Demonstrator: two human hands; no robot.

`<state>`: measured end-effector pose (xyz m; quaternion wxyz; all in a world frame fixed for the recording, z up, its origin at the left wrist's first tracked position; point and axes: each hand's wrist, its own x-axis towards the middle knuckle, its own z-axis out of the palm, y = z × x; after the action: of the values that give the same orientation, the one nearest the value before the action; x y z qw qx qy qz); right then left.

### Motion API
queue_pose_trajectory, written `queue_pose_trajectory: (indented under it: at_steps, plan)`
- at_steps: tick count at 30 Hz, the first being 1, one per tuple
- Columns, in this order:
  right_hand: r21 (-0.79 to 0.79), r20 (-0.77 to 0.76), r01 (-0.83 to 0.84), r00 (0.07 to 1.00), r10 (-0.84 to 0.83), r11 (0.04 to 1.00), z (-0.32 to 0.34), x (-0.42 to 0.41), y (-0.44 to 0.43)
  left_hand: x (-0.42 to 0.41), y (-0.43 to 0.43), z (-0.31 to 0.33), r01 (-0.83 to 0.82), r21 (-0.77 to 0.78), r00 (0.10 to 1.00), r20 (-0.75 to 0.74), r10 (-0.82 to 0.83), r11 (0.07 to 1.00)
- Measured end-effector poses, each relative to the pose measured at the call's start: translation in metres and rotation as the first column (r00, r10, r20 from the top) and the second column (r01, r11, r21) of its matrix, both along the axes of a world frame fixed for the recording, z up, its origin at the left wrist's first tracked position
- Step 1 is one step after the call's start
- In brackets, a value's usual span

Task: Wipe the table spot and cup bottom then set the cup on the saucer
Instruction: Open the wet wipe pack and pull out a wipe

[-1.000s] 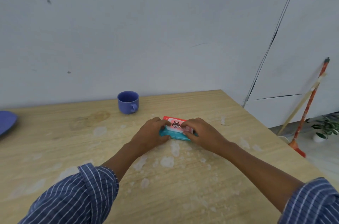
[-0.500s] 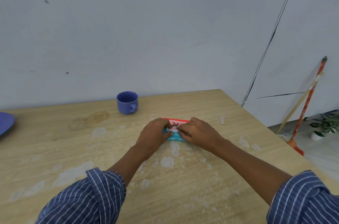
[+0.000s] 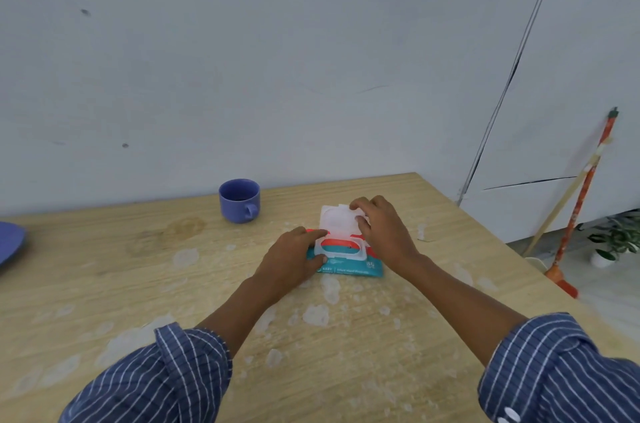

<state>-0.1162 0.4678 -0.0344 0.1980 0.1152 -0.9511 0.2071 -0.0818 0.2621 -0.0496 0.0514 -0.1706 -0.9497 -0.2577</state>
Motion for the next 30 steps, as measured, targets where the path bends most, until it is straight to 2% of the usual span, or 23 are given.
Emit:
queue_pose_trajectory:
  at_steps: [5, 7, 10, 15, 20, 23, 27, 30]
  plan:
    - [-0.068, 0.178, -0.015, 0.984, 0.027, 0.998, -0.009, 0.007, 0.004, -0.019, 0.008, 0.005, 0.062, -0.118, 0.998, 0.04, -0.057, 0.991]
    - [-0.069, 0.184, -0.02, 0.982, 0.032, 0.997, -0.012, 0.014, 0.008, -0.026, 0.012, 0.008, 0.063, -0.131, 0.993, 0.112, -0.048, 0.989]
    - [0.061, 0.141, -0.064, 0.988, 0.055, 0.996, -0.013, 0.023, 0.013, -0.03, 0.017, 0.007, 0.064, -0.111, 0.981, 0.189, -0.042, 0.992]
    - [0.03, 0.195, -0.104, 0.976, 0.096, 0.994, -0.006, 0.033, 0.014, -0.027, 0.02, 0.009, 0.066, -0.118, 0.996, 0.072, -0.057, 0.991]
    - [0.089, 0.217, -0.107, 0.972, 0.086, 0.99, -0.004, 0.042, 0.007, -0.028, 0.019, 0.012, 0.068, -0.069, 0.983, 0.175, -0.055, 0.995]
    - [0.039, 0.246, -0.044, 0.969, 0.033, 0.998, -0.004, 0.043, 0.0, -0.026, 0.02, 0.009, 0.056, -0.069, 0.986, 0.164, -0.044, 0.996]
    - [-0.095, 0.332, 0.136, 0.938, -0.097, 0.986, 0.004, 0.034, -0.009, -0.023, 0.019, 0.005, 0.055, -0.059, 0.989, 0.144, -0.046, 0.997]
    - [-0.074, 0.406, 0.196, 0.901, -0.15, 0.978, 0.008, 0.03, -0.016, -0.023, 0.019, 0.005, 0.061, -0.066, 0.989, 0.136, -0.051, 0.996]
